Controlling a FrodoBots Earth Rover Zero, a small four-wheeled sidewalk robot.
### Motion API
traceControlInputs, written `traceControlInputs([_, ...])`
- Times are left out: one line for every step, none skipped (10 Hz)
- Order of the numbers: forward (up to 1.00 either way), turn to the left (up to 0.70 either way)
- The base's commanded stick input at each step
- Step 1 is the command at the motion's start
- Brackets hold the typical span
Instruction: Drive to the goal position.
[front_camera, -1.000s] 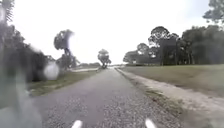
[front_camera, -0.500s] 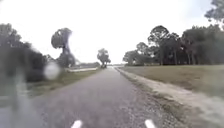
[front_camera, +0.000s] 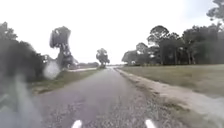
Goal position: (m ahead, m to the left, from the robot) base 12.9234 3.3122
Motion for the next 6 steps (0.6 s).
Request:
traceControlInputs([0.99,0.0])
traceControlInputs([0.99,0.0])
traceControlInputs([0.99,0.0])
traceControlInputs([0.99,0.0])
traceControlInputs([0.99,0.0])
traceControlInputs([0.99,0.0])
